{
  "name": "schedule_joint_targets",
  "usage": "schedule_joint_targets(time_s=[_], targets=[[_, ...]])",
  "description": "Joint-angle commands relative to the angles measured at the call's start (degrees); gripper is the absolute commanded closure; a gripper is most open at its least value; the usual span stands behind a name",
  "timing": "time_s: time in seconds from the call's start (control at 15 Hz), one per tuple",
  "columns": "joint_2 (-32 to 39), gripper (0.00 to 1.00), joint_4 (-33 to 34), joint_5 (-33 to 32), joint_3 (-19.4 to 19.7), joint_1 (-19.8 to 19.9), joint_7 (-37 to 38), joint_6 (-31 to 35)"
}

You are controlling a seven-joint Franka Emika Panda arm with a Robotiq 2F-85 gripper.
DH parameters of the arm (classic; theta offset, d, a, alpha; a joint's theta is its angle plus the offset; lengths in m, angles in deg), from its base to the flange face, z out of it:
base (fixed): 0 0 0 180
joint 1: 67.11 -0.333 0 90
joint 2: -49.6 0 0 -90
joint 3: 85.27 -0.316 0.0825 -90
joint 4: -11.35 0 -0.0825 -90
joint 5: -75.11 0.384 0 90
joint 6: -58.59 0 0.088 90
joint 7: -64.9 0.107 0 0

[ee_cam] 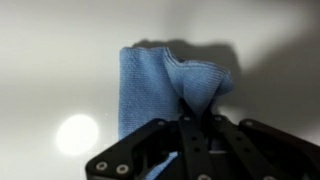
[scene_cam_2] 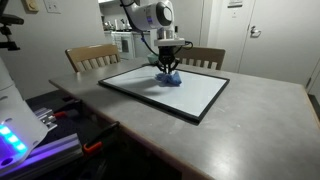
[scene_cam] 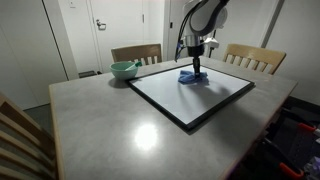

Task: Use the blue cloth to wipe the whiteboard

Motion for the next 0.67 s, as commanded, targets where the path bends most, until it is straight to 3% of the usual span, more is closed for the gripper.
schedule_joint_targets(time_s=[0.0,0.6], targets=[[-1.8,0.97,1.9,2.3,0.6,2.8,-1.9,-0.9],[-0.1,0.97,7.5,2.8,5.2,7.4,0.2,4.5]])
